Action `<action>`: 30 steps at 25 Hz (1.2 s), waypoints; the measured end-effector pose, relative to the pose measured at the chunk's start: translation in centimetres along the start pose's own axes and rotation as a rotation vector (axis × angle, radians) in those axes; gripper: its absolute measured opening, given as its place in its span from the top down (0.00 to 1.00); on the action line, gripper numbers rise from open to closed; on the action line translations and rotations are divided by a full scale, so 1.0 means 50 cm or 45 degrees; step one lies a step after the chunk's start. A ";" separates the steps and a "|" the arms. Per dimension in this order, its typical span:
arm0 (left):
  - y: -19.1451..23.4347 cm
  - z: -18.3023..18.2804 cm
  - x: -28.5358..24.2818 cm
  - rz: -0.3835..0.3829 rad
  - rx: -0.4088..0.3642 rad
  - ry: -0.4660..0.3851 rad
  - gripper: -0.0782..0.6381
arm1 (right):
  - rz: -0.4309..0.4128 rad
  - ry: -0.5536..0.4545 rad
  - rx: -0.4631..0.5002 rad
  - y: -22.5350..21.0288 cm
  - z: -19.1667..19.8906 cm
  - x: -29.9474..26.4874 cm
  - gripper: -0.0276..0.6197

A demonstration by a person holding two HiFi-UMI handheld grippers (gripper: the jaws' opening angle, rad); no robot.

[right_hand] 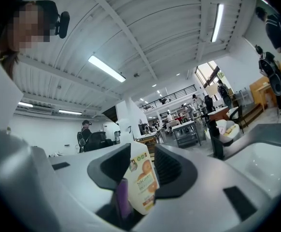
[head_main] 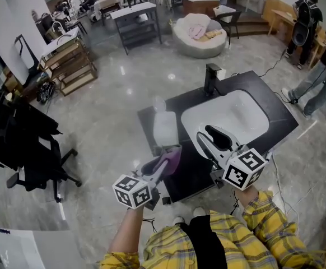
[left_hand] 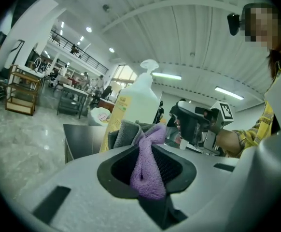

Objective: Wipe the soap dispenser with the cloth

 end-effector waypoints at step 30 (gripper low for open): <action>-0.046 0.034 -0.005 0.156 0.158 0.127 0.80 | -0.129 0.169 0.019 -0.005 0.027 0.012 0.74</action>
Point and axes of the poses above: the fingertips, and each gripper's own axes: x backward along the fingers, y to its left, z out of its underside, the point moved 4 cm from there along x, backward along the fingers, and after that the axes turned 1 degree about -y, right-handed, at the moved point
